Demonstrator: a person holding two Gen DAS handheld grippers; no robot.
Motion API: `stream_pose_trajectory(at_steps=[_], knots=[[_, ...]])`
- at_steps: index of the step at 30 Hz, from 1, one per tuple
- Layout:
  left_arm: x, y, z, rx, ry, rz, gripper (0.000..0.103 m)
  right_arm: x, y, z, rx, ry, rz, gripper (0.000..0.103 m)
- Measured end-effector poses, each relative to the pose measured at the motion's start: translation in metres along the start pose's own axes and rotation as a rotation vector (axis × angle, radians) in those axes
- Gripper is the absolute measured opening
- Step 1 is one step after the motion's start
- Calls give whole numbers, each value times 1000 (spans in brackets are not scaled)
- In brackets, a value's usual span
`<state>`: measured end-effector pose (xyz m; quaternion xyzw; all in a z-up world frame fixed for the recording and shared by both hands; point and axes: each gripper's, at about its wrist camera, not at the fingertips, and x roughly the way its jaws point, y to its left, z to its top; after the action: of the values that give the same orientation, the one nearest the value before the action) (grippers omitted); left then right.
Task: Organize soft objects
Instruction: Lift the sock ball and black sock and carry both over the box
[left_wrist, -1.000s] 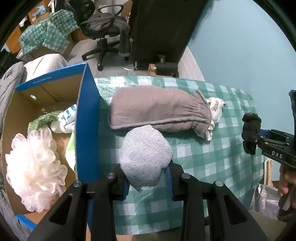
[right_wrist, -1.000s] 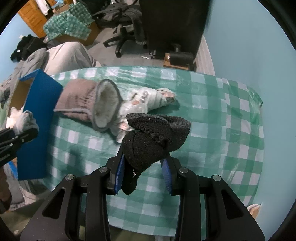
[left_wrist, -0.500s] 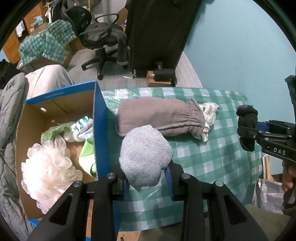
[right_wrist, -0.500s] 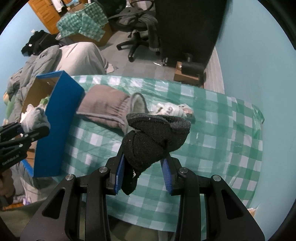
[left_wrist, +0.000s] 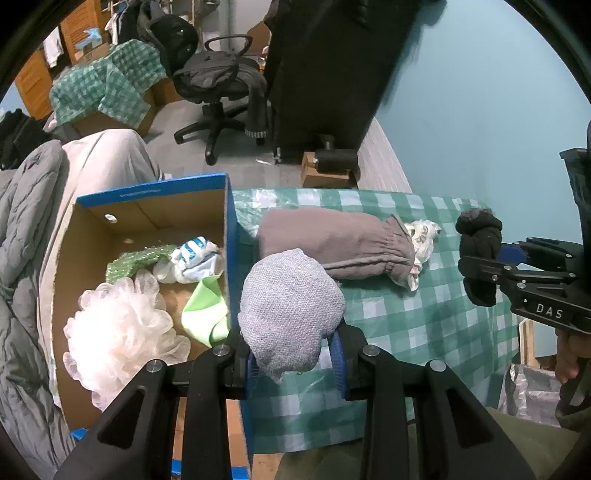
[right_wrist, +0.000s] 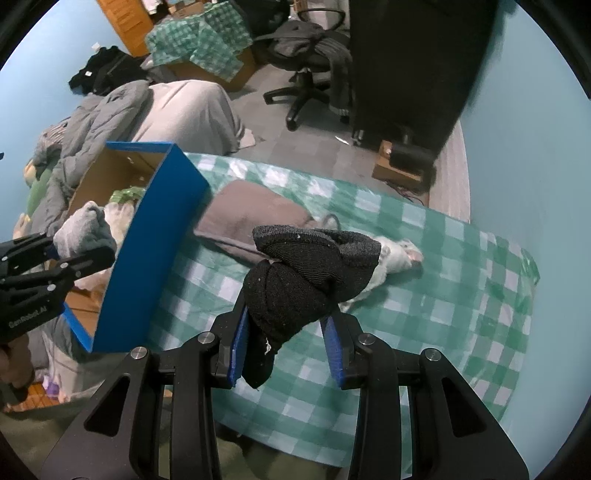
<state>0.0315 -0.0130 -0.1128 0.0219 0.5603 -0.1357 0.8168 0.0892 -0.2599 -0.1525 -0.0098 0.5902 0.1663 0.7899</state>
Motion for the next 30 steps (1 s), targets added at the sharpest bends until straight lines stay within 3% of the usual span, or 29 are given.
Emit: stream_pose_trajectory(at_steps=[30], knots=[[-20, 95, 13, -163, -67, 97, 32, 21, 106, 68, -270, -10, 137, 35]])
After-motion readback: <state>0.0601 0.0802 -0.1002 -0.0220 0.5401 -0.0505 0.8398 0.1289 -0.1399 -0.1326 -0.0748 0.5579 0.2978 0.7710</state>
